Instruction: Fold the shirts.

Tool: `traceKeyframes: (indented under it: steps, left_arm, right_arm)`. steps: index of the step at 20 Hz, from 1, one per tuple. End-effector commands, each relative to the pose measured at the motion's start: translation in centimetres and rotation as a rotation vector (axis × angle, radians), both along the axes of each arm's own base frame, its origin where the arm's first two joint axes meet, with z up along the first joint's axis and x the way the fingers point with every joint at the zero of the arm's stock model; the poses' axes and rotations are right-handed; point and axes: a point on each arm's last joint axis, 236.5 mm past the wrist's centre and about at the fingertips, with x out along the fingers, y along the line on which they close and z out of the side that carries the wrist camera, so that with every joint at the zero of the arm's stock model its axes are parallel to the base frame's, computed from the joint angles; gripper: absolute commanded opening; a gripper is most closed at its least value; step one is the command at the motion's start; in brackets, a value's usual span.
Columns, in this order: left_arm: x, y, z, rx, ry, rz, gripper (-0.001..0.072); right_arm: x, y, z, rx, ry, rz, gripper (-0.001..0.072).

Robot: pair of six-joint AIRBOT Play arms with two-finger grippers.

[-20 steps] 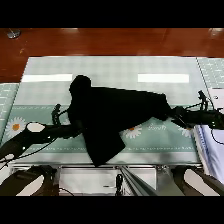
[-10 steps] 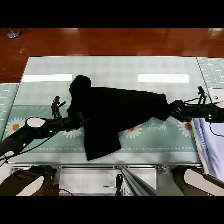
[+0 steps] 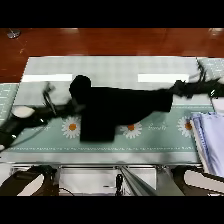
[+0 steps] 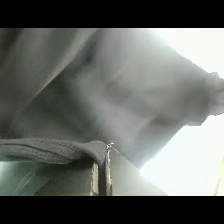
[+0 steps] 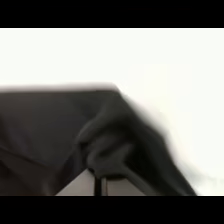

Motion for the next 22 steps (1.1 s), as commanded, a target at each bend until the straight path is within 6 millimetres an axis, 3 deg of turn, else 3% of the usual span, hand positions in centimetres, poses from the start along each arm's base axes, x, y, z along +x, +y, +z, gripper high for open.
traceKeyframes:
  steps: [1,3,5,6,8,10,12,16,19,22]
  left_arm:
    - [6.1,4.4,16.5,-0.015,-0.379,0.112,0.0026]
    - [6.8,6.9,28.8,0.006,-0.645,0.165,0.0026]
    - [4.4,8.7,39.5,0.049,-0.886,0.203,0.0026]
    - [2.5,9.3,43.8,0.088,-0.989,0.211,0.0025]
    - [-1.5,9.4,49.1,0.212,-1.134,0.196,0.0025]
    - [-4.7,9.9,51.3,0.368,-1.183,0.212,0.0025]
    - [-7.4,10.9,52.0,0.523,-1.181,0.263,0.0025]
    - [-13.9,11.9,52.7,0.78,-1.208,0.365,0.0025]
    - [-17.6,12.3,51.5,0.879,-1.158,0.412,0.0025]
    - [-18.0,13.3,48.6,0.883,-1.065,0.437,0.0025]
  right_arm:
    - [3.7,-0.8,16.6,-0.069,-0.319,0.021,0.003]
    - [2.5,-0.1,26.5,-0.13,-0.514,0.055,0.003]
    - [-1.6,0.5,33.9,-0.263,-0.664,0.085,0.003]
    - [-3.7,0.8,36.7,-0.304,-0.735,0.068,0.003]
    - [-8.6,1.1,40.4,-0.398,-0.835,0.027,0.003]
    - [-13.3,1.4,42.3,-0.49,-0.89,-0.007,0.003]
    - [-17.7,1.0,43.8,-0.571,-0.927,-0.07,0.003]
    - [-25.3,2.6,45.3,-0.623,-1.006,-0.103,0.003]
    - [-28.6,2.1,44.0,-0.648,-0.964,-0.123,0.003]
    - [-28.6,-0.1,39.5,-0.68,-0.801,-0.142,0.0031]
